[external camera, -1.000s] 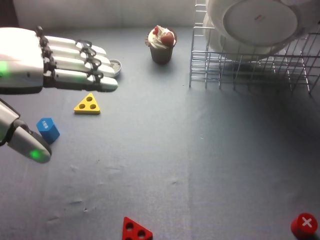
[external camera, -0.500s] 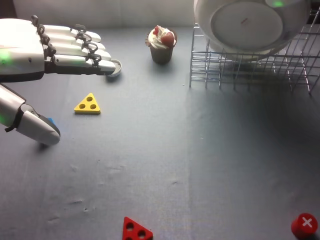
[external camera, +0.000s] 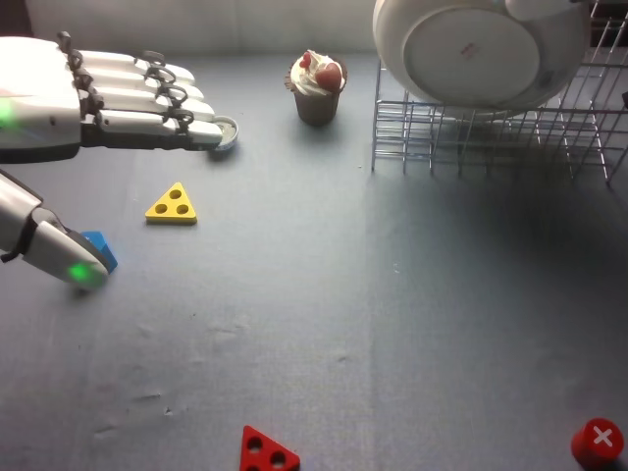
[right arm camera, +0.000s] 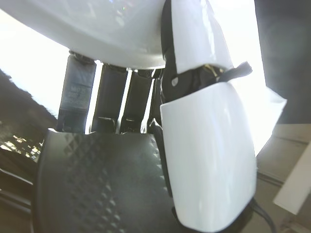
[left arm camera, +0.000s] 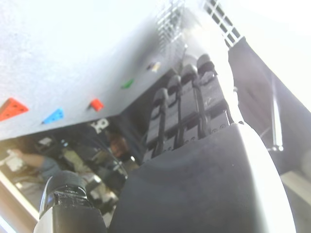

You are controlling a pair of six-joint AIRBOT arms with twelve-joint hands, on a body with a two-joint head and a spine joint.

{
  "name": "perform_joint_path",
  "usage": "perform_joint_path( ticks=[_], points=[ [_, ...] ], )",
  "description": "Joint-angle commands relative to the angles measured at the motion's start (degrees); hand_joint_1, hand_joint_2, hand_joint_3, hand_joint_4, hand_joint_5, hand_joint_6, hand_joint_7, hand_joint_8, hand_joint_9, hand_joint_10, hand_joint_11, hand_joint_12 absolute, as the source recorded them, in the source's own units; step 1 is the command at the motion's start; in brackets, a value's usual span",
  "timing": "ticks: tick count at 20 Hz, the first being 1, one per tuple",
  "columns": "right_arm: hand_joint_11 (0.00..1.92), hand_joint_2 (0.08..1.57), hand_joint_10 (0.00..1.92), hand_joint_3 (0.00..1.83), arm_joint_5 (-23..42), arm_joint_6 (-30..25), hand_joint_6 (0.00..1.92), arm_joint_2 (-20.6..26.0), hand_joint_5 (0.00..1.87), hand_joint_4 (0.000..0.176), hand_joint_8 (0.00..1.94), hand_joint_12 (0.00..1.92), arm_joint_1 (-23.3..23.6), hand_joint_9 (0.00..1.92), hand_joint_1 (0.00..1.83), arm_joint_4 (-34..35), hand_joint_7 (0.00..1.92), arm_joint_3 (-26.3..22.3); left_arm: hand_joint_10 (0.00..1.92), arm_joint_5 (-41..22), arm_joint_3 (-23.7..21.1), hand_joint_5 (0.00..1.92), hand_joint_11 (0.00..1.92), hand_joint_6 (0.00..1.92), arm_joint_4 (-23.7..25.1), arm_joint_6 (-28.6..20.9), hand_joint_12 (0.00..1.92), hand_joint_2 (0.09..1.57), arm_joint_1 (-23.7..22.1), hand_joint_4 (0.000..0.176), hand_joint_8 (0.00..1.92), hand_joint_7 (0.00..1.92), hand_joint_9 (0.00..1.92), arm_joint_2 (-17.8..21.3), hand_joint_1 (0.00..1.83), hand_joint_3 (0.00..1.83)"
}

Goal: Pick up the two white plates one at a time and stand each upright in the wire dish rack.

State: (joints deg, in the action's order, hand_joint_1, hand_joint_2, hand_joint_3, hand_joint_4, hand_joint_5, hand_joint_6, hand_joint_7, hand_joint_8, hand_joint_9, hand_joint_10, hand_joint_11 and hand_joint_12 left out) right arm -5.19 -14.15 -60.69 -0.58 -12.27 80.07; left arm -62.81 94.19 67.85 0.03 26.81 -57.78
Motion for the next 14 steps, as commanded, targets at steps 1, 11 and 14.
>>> perform_joint_path(
  ticks=[1,11,14],
  points=[
    [1.07,1.05,0.64,0.0,7.75,-1.5,0.97,0.4,0.9,0.0,0.53,1.28,0.85,1.18,1.5,1.82,1.11,0.34,0.01,-2.86,-0.35,0.11,0.12,0.01,-4.82,-0.03,0.02,0.87,-0.14,0.0,0.01,0.13,0.12,0.27,0.0,0.0],
    [1.07,1.04,0.62,0.0,13.1,-8.91,0.97,1.0,0.93,0.0,0.44,1.27,-1.42,1.19,1.5,-10.09,1.14,0.43,0.0,-3.53,-4.26,0.1,0.1,0.0,-3.06,-0.03,0.0,0.88,0.01,0.0,0.0,0.12,0.11,0.19,0.0,0.0],
    [1.14,1.05,0.72,0.0,14.81,-10.11,1.02,1.49,0.94,0.0,0.54,0.74,-1.81,1.2,1.42,-11.46,1.13,1.31,0.0,-3.46,-4.55,0.09,0.1,0.0,-4.36,-0.03,0.0,0.88,0.14,0.0,0.0,0.11,0.11,0.21,0.0,0.0]
  ],
)
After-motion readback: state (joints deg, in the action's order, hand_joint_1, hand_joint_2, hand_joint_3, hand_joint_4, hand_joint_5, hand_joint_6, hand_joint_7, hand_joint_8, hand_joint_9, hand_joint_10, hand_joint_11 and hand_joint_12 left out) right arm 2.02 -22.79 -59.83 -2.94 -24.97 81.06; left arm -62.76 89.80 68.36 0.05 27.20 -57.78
